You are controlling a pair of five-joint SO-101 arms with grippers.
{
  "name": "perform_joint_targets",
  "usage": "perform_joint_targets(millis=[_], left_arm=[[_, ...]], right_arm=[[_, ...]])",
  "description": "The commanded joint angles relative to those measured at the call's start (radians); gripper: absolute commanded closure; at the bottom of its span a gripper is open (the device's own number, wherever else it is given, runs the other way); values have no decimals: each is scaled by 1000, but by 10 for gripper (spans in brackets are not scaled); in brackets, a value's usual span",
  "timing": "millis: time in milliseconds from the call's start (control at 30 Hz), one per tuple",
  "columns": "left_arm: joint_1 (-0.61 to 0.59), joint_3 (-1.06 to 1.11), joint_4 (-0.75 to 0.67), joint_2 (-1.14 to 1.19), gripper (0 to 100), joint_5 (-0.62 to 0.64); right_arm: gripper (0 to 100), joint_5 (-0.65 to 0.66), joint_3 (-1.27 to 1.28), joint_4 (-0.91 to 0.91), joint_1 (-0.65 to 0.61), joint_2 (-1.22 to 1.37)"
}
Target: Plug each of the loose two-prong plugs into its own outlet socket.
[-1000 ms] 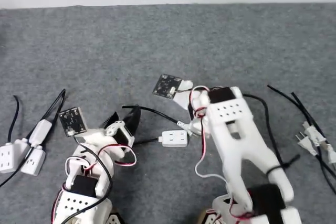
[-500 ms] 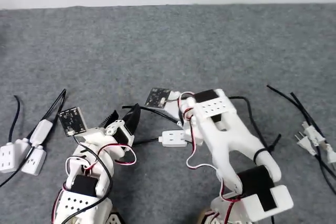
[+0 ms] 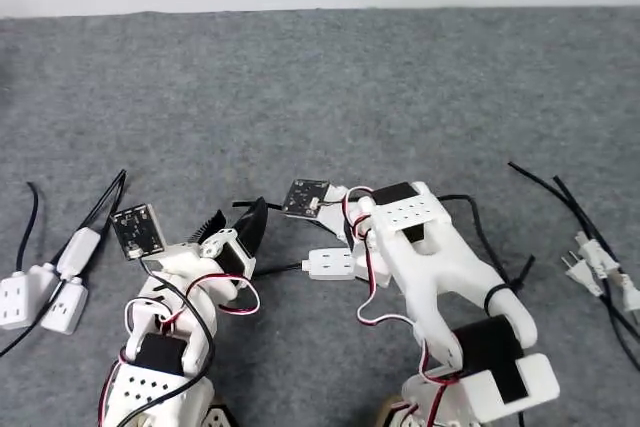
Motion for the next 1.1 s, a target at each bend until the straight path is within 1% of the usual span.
perform_joint_targets(millis=[0, 100, 233, 300, 367, 467, 567, 700, 800, 900, 1000, 1067], left_arm=[[-5, -8, -29, -6, 765, -6], [-5, -8, -29, -9, 765, -6], [-3, -8, -31, -11, 765, -6], [-3, -8, -31, -11, 765, -6], [-3, -8, -31, -11, 765, -6], [25, -8, -29, -8, 765, -6], [43, -8, -29, -6, 765, -6], [41, -8, -29, -8, 765, -8], [38, -8, -29, -6, 765, -8], [38, -8, -29, -6, 765, -8], [37, -8, -28, -6, 765, -8], [37, -8, -28, -6, 765, -8]], right_arm=[[882, 40, -3, -39, 16, 35], [993, 43, -15, -58, 16, 96], [991, 43, -72, -16, 25, 125], [989, 40, -86, -13, 59, 105], [989, -5, -115, 5, 108, 59], [989, -114, -172, 61, 182, -33], [989, -253, -186, 108, 225, -120], [990, -517, -149, 143, 302, -219], [991, -713, -63, 139, 369, -283], [991, -878, 29, 136, 412, -329], [986, -997, 43, 102, 478, -341], [986, -1063, 40, 70, 460, -340]])
